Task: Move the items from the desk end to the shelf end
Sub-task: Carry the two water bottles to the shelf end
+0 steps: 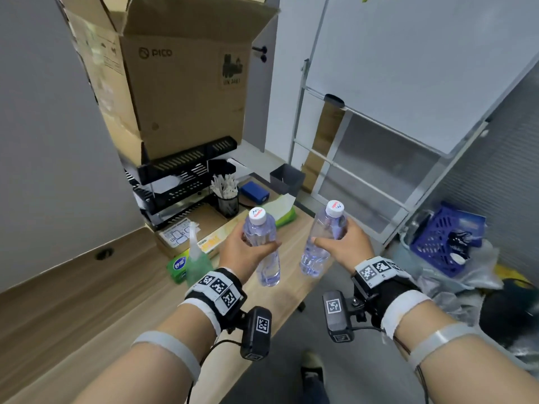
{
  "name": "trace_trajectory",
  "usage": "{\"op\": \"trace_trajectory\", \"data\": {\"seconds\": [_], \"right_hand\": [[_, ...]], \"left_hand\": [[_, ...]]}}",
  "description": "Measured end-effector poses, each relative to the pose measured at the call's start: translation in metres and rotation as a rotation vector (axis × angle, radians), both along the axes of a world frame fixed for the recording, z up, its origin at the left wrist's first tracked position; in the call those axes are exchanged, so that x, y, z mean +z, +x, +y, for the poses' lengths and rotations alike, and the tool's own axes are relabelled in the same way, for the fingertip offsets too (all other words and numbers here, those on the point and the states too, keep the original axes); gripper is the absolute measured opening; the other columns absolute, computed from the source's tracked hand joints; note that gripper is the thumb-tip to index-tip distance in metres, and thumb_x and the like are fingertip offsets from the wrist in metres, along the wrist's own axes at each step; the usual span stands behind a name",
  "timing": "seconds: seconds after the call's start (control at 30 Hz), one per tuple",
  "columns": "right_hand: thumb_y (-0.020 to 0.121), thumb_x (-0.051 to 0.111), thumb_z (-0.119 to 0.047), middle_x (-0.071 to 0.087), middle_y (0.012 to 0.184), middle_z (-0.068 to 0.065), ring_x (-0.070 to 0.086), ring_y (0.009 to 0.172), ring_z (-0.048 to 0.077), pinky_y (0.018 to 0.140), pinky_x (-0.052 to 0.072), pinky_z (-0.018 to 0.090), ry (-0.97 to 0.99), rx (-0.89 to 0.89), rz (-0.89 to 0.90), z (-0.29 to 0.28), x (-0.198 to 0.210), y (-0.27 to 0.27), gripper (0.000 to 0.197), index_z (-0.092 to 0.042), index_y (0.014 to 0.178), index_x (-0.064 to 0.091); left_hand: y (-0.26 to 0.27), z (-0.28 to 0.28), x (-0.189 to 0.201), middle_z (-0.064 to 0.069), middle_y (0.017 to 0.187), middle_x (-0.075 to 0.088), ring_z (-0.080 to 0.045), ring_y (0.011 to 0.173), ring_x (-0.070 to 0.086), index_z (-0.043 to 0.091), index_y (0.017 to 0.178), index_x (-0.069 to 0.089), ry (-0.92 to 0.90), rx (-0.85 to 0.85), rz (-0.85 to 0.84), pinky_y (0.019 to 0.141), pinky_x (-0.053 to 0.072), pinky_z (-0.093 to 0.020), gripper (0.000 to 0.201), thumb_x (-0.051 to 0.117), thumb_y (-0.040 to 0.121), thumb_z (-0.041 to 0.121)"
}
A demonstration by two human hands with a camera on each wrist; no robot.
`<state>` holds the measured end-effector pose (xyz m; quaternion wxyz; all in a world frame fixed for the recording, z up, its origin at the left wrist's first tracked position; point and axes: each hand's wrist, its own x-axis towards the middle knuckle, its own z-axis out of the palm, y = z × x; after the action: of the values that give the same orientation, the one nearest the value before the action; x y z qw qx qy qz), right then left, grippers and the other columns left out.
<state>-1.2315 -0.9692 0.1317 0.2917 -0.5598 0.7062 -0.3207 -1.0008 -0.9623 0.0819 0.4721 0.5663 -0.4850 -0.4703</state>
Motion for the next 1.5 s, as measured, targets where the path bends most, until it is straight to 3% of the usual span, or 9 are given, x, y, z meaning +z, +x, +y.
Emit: {"op": "trace_trajectory", "data": {"seconds": [0.13, 0.27, 0.47, 0.6, 0.8, 0.93, 1.0, 1.2, 1.5], "right_hand": [[0.067, 0.085, -0.036, 0.062, 0.083, -0.010, 0.062, 0.084, 0.019, 0.080, 0.048, 0.030, 0.069, 0.104, 0.039, -0.085, -0.037, -0.025, 0.042, -0.026, 0.098, 0.059], [0.068, 0.085, -0.032, 0.065, 0.096, -0.001, 0.062, 0.087, 0.021, 0.078, 0.045, 0.028, 0.155, 0.235, 0.057, -0.164, -0.069, -0.043, 0.049, -0.021, 0.108, 0.059], [0.069, 0.085, -0.024, 0.063, 0.097, -0.006, 0.060, 0.088, 0.017, 0.079, 0.041, 0.023, 0.176, 0.372, 0.021, -0.238, -0.095, -0.052, 0.049, -0.023, 0.110, 0.059], [0.070, 0.086, -0.024, 0.064, 0.098, -0.006, 0.059, 0.087, 0.015, 0.078, 0.040, 0.023, 0.185, 0.448, -0.043, -0.258, -0.103, -0.047, 0.047, -0.027, 0.105, 0.054], [0.067, 0.087, -0.029, 0.062, 0.119, 0.003, 0.061, 0.103, 0.021, 0.087, 0.044, 0.026, 0.222, 0.457, -0.012, -0.256, -0.122, -0.049, 0.069, -0.018, 0.124, 0.050], [0.061, 0.089, -0.032, 0.053, 0.131, 0.012, 0.054, 0.116, 0.028, 0.099, 0.046, 0.039, 0.228, 0.339, 0.019, -0.232, -0.134, -0.056, 0.088, -0.010, 0.132, 0.042], [0.064, 0.088, -0.032, 0.051, 0.133, 0.013, 0.053, 0.118, 0.029, 0.101, 0.045, 0.041, 0.252, 0.288, -0.007, -0.222, -0.133, -0.054, 0.090, -0.011, 0.136, 0.038], [0.072, 0.083, -0.031, 0.061, 0.114, 0.004, 0.059, 0.102, 0.024, 0.096, 0.047, 0.035, 0.167, 0.331, -0.089, -0.235, -0.108, -0.033, 0.068, -0.019, 0.126, 0.044], [0.070, 0.080, -0.036, 0.065, 0.092, 0.002, 0.061, 0.085, 0.025, 0.074, 0.044, 0.028, 0.044, 0.539, 0.056, -0.250, -0.065, -0.027, 0.046, -0.017, 0.106, 0.057]], "left_hand": [[-0.031, -0.051, -0.026, 0.010, 0.109, 0.074, -0.010, 0.100, 0.070, 0.025, 0.124, 0.062, 0.099, 0.067, -0.096, 0.097, 0.055, -0.042, 0.074, 0.093, 0.059, 0.039], [-0.066, -0.100, -0.053, 0.008, 0.120, 0.071, -0.012, 0.107, 0.068, 0.024, 0.134, 0.056, 0.207, 0.203, -0.190, 0.098, 0.055, -0.042, 0.105, 0.088, 0.044, 0.066], [-0.102, -0.152, -0.055, 0.008, 0.108, 0.071, -0.010, 0.096, 0.066, 0.020, 0.123, 0.062, 0.268, 0.324, -0.308, 0.084, 0.049, -0.021, 0.068, 0.092, 0.064, 0.035], [-0.111, -0.171, -0.054, 0.007, 0.112, 0.070, -0.009, 0.097, 0.066, 0.019, 0.127, 0.060, 0.263, 0.375, -0.288, 0.075, 0.042, -0.009, 0.069, 0.092, 0.066, 0.027], [-0.116, -0.165, -0.052, 0.011, 0.116, 0.061, -0.005, 0.101, 0.056, 0.022, 0.135, 0.048, 0.280, 0.393, -0.261, 0.072, 0.037, 0.002, 0.077, 0.089, 0.070, 0.027], [-0.108, -0.142, -0.055, 0.001, 0.141, 0.053, -0.013, 0.128, 0.050, 0.022, 0.149, 0.035, 0.306, 0.376, -0.203, 0.109, 0.042, -0.031, 0.095, 0.089, 0.070, 0.030], [-0.101, -0.130, -0.055, -0.004, 0.148, 0.049, -0.020, 0.133, 0.049, 0.023, 0.151, 0.033, 0.315, 0.363, -0.202, 0.113, 0.040, -0.041, 0.098, 0.089, 0.071, 0.032], [-0.091, -0.145, -0.038, -0.001, 0.150, 0.049, -0.020, 0.134, 0.049, 0.024, 0.152, 0.034, 0.183, 0.236, -0.311, 0.110, 0.039, -0.032, 0.095, 0.087, 0.073, 0.028], [-0.099, -0.153, -0.012, 0.007, 0.107, 0.071, -0.013, 0.093, 0.066, 0.025, 0.123, 0.058, 0.128, 0.392, -0.395, 0.084, 0.055, -0.033, 0.064, 0.088, 0.068, 0.038]]}}
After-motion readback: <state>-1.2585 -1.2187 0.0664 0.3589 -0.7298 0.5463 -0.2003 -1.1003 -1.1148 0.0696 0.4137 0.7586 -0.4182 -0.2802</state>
